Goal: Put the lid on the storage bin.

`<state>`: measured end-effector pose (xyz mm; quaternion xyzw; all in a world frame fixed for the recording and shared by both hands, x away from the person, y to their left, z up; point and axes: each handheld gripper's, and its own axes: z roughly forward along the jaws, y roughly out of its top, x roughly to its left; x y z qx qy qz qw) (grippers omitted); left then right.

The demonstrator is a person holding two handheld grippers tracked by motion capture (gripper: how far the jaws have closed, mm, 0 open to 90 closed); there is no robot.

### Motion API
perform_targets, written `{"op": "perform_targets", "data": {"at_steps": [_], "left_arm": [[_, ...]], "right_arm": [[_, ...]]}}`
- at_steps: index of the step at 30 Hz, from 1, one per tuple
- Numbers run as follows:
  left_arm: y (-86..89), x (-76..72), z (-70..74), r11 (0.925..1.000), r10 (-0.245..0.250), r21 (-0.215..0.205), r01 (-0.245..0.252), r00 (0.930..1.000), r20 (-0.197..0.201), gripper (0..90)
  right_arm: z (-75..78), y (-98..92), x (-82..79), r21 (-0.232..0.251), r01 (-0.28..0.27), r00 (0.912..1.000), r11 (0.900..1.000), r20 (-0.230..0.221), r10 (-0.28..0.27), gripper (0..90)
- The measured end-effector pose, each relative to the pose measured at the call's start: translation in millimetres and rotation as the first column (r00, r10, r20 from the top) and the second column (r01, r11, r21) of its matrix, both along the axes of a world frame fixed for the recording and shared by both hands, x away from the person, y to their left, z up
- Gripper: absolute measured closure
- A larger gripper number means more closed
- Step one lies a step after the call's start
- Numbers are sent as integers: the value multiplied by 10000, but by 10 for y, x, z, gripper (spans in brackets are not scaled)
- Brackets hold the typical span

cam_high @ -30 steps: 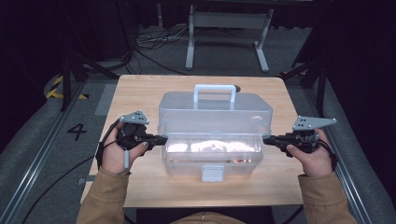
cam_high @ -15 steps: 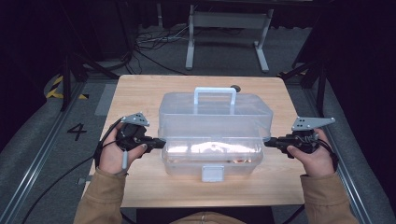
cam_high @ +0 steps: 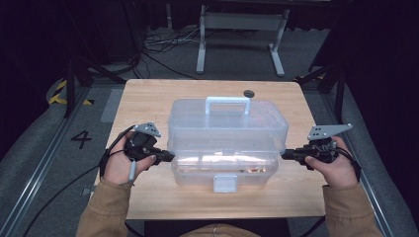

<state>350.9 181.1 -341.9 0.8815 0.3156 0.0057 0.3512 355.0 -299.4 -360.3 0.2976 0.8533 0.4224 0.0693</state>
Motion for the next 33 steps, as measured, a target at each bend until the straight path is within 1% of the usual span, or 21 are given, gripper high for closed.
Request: {"op": "perform_targets", "data": {"at_steps": [2,5,7,12,15,17,18,20,23,29,32,33], "left_arm": [[-1,1,-2,10000,-20,64,20,10000,-24,884],[-1,3,-11,9997,-91,228,94,9999,-125,892],[-2,2,-13,9997,-83,234,86,9999,-147,894],[2,-2,-18,9991,-96,409,106,9996,-248,895],[0,2,-30,9980,-190,597,210,9992,-341,895],[-4,1,-34,9979,-169,614,192,9991,-378,896],[-5,7,-46,9970,-247,716,281,9986,-475,896],[-8,10,-58,9961,-286,814,332,9980,-569,895],[-14,13,-70,9943,-351,985,416,9971,-671,896],[-25,18,-93,9917,-410,1186,504,9959,-800,896],[-29,19,-106,9896,-428,1333,543,9952,-875,895],[-32,19,-111,9889,-444,1373,568,9948,-915,895]], "right_arm": [[0,1,-1,-24,-9,10000,10000,-25,9,893],[-1,-1,-6,-194,-75,9999,9998,-145,72,892],[-3,-1,-6,-266,-87,9998,9996,-197,82,892],[-9,5,-9,-461,-171,9993,9988,-328,156,893],[-15,4,-8,-576,-240,9990,9980,-391,218,893],[-20,4,-7,-615,-267,9988,9978,-427,241,894],[-31,3,-4,-698,-310,9983,9971,-521,274,894],[-38,3,1,-772,-368,9979,9963,-552,325,894],[-49,10,-1,-937,-436,9967,9946,-728,369,894],[-70,22,4,-1121,-569,9950,9921,-878,471,893],[-81,30,4,-1251,-654,9936,9900,-994,531,891],[-95,39,8,-1363,-711,9927,9881,-1062,568,890]]}}
